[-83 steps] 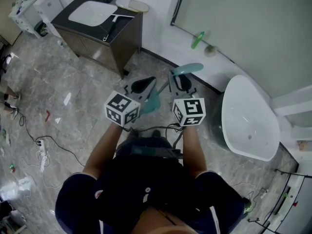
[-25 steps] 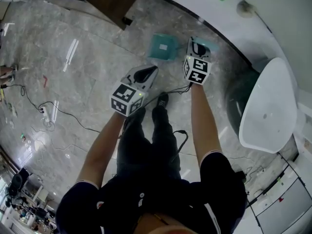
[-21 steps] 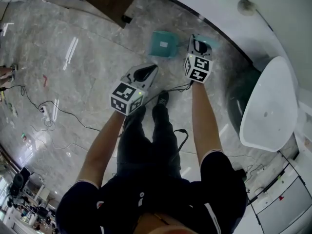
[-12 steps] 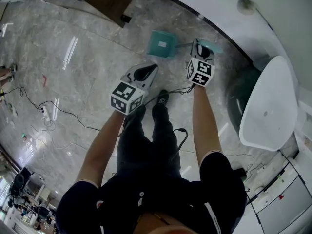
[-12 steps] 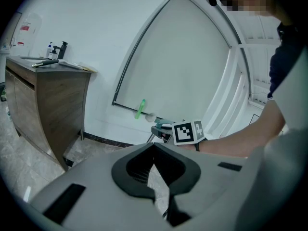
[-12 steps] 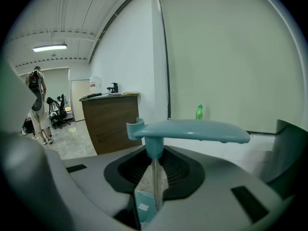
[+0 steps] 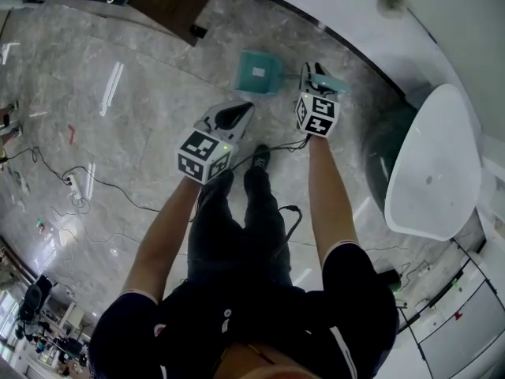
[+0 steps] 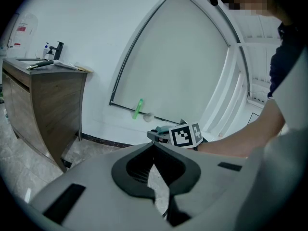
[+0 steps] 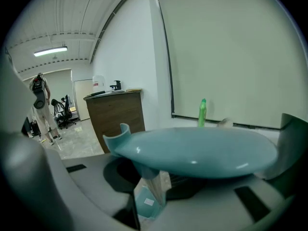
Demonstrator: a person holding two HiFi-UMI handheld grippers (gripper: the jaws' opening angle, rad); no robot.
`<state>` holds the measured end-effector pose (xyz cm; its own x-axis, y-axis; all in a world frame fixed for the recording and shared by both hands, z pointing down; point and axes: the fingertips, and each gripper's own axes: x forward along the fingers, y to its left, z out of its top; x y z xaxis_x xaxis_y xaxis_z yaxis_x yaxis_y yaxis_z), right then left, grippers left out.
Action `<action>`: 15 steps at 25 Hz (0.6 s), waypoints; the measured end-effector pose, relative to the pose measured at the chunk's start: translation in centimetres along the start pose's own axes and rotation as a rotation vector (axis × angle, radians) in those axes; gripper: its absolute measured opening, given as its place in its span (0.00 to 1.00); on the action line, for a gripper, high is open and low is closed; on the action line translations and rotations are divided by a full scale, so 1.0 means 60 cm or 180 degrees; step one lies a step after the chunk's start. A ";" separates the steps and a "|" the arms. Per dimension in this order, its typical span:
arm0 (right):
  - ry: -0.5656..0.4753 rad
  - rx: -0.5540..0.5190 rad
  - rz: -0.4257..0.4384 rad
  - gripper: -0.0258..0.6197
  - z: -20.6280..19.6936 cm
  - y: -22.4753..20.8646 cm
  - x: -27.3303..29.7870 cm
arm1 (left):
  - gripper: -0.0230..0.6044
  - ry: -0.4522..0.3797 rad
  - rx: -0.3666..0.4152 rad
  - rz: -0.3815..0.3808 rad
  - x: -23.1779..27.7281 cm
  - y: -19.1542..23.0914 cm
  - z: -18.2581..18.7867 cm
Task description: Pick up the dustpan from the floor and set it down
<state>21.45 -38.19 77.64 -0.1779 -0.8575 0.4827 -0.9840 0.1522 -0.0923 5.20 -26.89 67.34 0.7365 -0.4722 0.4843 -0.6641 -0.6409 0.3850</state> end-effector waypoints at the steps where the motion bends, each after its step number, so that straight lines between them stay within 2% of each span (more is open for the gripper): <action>1: 0.0050 0.0015 0.0020 0.19 -0.006 0.002 -0.001 | 0.06 0.0001 0.0006 -0.0003 0.000 -0.003 0.002; 5: 0.0174 0.0066 0.0014 0.19 -0.024 0.003 -0.008 | 0.06 -0.0008 0.0039 -0.0015 -0.004 -0.015 0.012; 10: 0.0302 0.0215 0.0081 0.42 -0.046 0.014 -0.014 | 0.06 -0.0013 0.0072 -0.0020 -0.009 -0.022 0.019; 12: 0.0407 0.0276 0.0111 0.46 -0.062 0.021 -0.025 | 0.06 -0.0018 0.0082 -0.0022 -0.015 -0.028 0.018; 15: 0.0594 0.0399 0.0173 0.46 -0.091 0.037 -0.054 | 0.06 -0.0042 0.0103 -0.0038 -0.024 -0.039 0.022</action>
<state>19.80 -32.41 80.64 -0.2400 -0.7422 0.6258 -0.9667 0.1234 -0.2244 5.89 -25.51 64.69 0.7462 -0.4723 0.4693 -0.6509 -0.6657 0.3649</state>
